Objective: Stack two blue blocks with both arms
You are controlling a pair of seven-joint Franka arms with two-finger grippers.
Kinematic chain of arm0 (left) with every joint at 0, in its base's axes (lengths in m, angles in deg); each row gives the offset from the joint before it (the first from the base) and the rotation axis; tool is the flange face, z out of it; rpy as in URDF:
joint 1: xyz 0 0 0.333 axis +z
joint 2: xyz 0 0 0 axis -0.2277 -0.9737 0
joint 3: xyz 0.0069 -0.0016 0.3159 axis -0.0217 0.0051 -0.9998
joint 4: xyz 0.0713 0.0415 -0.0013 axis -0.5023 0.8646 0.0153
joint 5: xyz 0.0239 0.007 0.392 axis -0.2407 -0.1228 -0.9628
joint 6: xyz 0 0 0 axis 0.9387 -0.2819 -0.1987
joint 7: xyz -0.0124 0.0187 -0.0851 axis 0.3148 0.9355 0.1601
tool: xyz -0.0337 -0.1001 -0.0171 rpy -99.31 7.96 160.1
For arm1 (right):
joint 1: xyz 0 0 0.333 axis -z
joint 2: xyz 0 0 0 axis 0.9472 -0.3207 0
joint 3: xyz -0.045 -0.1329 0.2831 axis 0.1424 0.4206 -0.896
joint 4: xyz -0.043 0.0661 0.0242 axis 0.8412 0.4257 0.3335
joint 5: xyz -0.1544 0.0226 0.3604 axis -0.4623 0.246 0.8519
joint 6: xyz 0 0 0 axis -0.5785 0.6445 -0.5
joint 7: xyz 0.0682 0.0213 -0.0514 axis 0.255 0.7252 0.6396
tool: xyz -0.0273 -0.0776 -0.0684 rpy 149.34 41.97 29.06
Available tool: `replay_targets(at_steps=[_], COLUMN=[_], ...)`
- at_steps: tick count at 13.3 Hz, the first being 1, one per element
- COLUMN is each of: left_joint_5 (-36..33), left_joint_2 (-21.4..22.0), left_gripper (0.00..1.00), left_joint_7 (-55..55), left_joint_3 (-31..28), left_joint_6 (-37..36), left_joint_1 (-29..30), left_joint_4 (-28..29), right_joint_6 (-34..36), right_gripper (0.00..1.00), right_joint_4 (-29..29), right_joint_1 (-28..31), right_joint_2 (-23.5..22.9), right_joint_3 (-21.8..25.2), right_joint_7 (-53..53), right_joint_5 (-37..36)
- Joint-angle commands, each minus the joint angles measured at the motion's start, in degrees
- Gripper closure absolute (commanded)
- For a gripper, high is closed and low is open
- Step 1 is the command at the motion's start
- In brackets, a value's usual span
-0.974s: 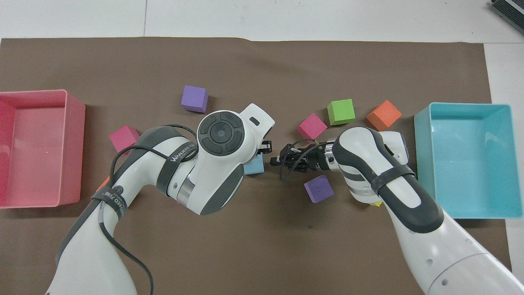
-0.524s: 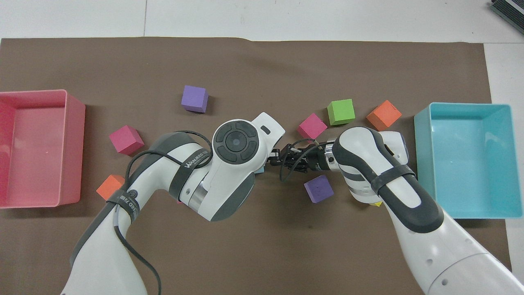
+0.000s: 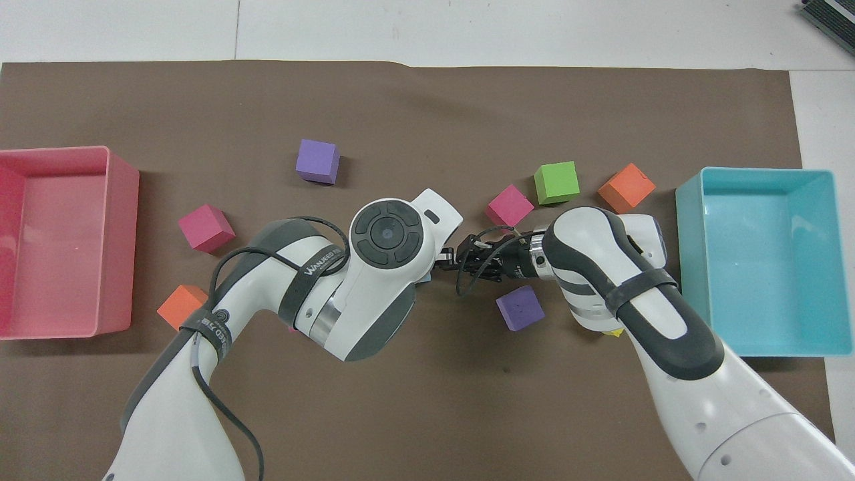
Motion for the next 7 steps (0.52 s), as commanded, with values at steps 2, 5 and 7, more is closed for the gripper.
replay_targets(at_steps=[2, 5, 7], left_joint_5=[0.34, 0.34, 0.34], left_joint_2=[0.88, 0.97, 1.15], left_gripper=[0.89, 0.88, 0.88], left_joint_7=[0.83, 0.83, 0.83], left_joint_3=[-1.01, -1.01, -1.01], left_joint_6=[-0.10, -0.37, -0.28], left_joint_1=[-1.17, -1.17, -1.25], left_joint_4=[1.13, 1.30, 1.57], right_joint_6=[-0.68, -0.68, -0.76], right_gripper=[1.00, 1.00, 1.00], right_joint_4=[-0.35, -0.35, -0.35], right_joint_1=[0.14, 0.14, 0.14], right_joint_2=[-0.10, -0.10, -0.10], right_joint_3=[-0.27, -0.27, -0.27], right_joint_7=[1.81, 1.81, 1.81], right_joint_5=[1.82, 1.82, 1.82])
